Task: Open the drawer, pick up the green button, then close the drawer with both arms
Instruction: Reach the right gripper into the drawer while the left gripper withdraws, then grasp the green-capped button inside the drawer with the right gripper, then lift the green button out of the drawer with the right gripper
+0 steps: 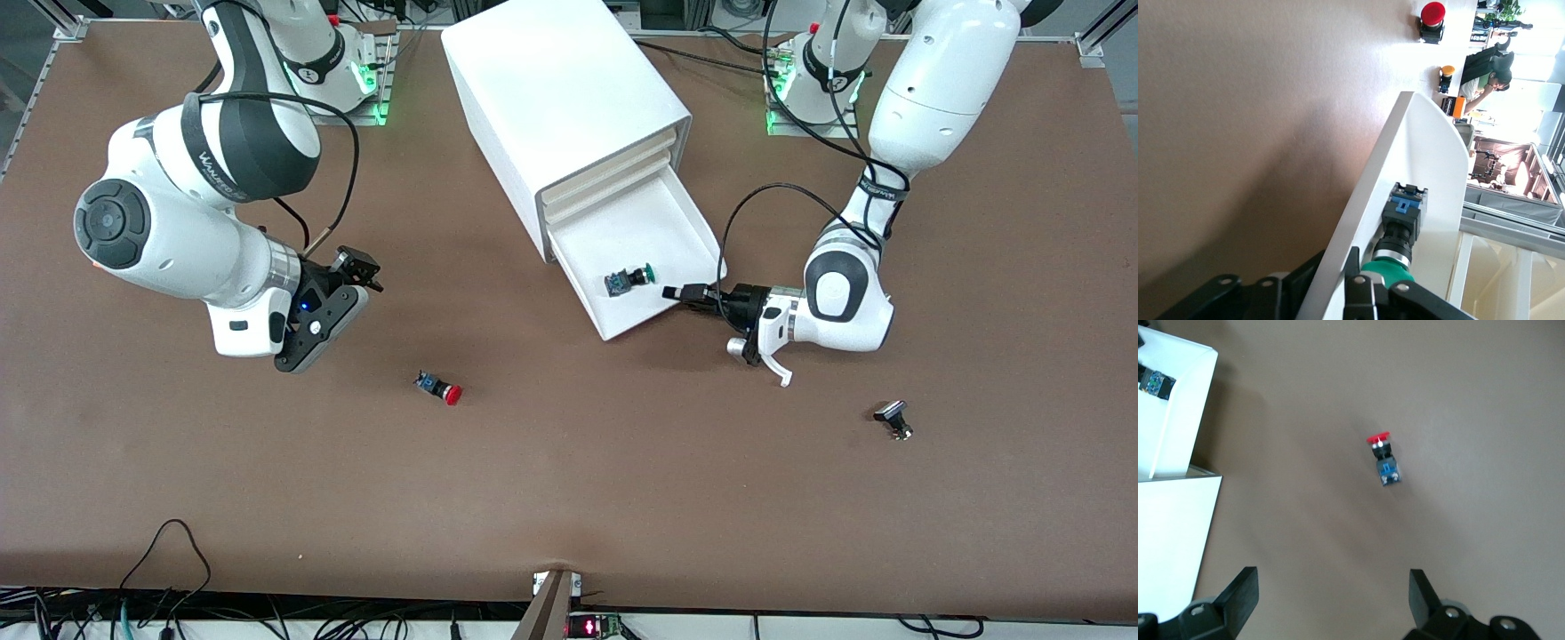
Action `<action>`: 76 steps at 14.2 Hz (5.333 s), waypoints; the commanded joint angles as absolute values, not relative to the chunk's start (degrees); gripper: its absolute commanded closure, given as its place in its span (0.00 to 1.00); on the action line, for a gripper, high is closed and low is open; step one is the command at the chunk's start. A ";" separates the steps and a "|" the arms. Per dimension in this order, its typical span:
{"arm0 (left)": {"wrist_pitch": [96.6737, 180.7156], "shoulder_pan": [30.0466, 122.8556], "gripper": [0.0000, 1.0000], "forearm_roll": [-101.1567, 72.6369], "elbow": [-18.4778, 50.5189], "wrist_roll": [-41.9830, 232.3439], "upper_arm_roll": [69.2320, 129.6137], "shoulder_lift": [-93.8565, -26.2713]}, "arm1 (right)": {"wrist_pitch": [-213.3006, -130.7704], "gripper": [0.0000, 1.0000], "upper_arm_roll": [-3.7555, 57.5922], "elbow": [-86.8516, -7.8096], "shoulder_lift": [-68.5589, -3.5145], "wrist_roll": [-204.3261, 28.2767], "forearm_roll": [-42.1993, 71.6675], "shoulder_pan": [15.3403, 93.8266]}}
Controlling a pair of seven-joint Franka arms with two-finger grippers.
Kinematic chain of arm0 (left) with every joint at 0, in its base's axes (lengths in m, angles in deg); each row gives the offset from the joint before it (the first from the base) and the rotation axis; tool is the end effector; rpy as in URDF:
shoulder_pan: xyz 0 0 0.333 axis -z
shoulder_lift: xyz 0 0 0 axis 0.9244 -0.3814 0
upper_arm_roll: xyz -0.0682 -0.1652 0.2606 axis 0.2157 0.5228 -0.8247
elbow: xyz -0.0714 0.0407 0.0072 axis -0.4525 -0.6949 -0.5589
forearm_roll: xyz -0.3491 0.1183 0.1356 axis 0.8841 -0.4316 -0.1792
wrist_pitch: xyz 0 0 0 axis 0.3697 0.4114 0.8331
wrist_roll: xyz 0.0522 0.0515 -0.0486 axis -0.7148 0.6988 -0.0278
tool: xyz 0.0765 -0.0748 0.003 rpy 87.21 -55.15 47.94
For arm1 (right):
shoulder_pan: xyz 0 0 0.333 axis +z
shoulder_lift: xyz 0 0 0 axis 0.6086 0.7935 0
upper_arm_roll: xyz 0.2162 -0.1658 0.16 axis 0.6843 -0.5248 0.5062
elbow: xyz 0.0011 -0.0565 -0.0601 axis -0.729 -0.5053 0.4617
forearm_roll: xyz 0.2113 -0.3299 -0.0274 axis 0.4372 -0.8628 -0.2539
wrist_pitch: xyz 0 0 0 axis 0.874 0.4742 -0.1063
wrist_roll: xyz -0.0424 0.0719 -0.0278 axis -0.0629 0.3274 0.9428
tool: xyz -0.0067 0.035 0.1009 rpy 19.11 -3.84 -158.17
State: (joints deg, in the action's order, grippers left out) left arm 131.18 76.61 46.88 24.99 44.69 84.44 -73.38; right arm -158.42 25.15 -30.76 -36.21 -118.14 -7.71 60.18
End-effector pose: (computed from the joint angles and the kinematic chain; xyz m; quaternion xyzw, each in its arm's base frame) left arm 0.5556 -0.1897 0.1377 0.8415 -0.0458 -0.1323 0.5218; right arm 0.6400 0.2134 0.4574 -0.9098 -0.4023 0.0143 0.1017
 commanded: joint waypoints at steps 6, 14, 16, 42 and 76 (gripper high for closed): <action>137.63 76.81 0.00 45.85 24.15 45.40 84.17 -69.35 | -166.71 0.00 30.08 -22.49 -30.15 -119.99 -6.56 63.23; 144.93 65.93 0.00 15.33 23.89 45.66 84.26 -49.40 | -169.35 0.00 30.26 -22.40 -29.00 -120.08 -6.56 74.39; 142.14 62.67 0.00 14.37 23.97 45.49 84.17 -45.80 | -168.57 0.00 33.06 -21.62 -29.09 -120.26 -7.69 75.36; 118.21 64.76 0.00 -24.13 12.99 93.30 83.38 -34.35 | -183.93 0.01 32.63 -21.61 -14.50 -144.87 -13.06 85.39; 118.30 64.94 0.00 -24.04 12.37 93.39 83.47 -34.79 | -173.24 0.71 28.50 -20.56 -20.82 -144.52 -11.04 88.38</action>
State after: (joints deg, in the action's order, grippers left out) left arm 119.38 64.29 -22.75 14.03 92.71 83.62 -34.10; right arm -176.85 29.27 -20.01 -17.53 -145.62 -12.07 89.15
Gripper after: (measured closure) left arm 0.000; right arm 0.590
